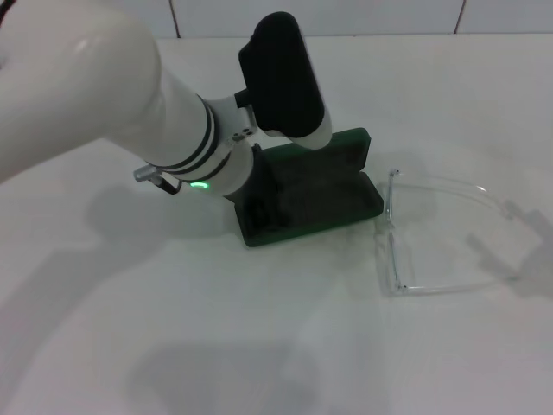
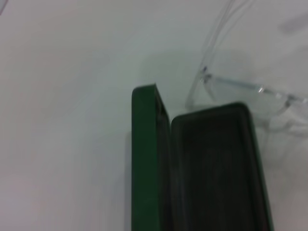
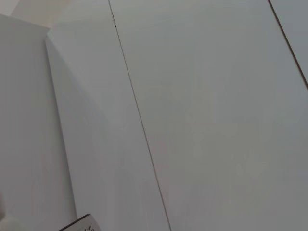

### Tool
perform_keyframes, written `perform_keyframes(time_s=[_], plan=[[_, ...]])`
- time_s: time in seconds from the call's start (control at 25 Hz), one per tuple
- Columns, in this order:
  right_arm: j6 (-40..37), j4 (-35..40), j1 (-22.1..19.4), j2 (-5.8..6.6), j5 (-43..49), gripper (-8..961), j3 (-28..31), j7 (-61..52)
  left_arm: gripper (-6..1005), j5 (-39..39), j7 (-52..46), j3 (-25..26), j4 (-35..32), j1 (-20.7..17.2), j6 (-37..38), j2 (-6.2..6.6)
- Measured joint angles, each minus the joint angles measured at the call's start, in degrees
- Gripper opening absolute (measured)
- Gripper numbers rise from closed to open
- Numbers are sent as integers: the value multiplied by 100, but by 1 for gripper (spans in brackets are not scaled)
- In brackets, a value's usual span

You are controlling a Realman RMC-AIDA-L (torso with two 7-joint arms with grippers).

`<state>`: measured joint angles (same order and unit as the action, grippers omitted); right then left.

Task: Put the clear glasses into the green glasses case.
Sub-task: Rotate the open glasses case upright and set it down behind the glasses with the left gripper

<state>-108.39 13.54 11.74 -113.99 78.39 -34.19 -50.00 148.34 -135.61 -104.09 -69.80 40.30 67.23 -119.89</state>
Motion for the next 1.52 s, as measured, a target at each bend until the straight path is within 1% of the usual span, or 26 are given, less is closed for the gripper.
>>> perform_keyframes(time_s=[0.32, 0.56, 0.84, 1.12, 1.36, 1.52], plan=[[0, 0, 31, 0, 0, 810, 0, 0, 410, 85, 4, 75, 12, -45, 42, 1], [1, 0, 32, 0, 0, 809, 12, -3, 409, 90, 7, 74, -13, -49, 223, 1], [8, 0, 38, 0, 0, 808, 35, -3, 408, 88, 9, 56, -73, -55, 260, -5], [14, 0, 75, 0, 0, 808, 42, -4, 406, 31, 7, 21, -549, -143, 290, -16], [28, 0, 75, 0, -12, 807, 59, -4, 406, 10, -30, -108, -1060, -333, 465, -25], [47, 0, 84, 0, -20, 807, 61, -2, 405, 10, -56, -193, -1199, -394, 555, -27]])
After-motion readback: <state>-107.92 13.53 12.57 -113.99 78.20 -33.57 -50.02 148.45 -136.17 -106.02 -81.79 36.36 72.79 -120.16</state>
